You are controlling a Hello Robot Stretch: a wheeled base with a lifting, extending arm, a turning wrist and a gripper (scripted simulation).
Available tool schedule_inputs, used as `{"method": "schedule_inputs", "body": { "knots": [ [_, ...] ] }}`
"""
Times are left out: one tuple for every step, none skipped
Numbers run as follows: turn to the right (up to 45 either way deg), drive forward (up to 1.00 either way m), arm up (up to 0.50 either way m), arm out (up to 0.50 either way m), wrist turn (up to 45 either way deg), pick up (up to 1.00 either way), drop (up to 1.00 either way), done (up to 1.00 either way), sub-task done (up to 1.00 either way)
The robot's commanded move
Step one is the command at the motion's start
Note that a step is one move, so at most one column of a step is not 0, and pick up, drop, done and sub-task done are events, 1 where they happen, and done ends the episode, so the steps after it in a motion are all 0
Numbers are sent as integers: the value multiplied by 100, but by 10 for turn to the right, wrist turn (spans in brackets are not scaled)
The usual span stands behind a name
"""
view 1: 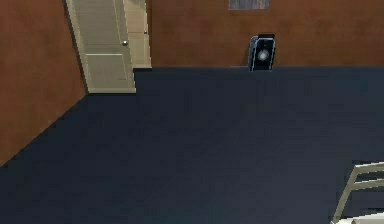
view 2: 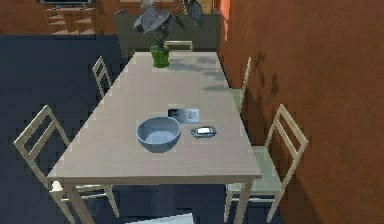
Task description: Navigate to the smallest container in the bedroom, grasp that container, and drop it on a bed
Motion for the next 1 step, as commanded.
{"method": "schedule_inputs", "body": {
  "knots": [
    [0,0,50,0,0,0,0,0,0]
  ]
}}
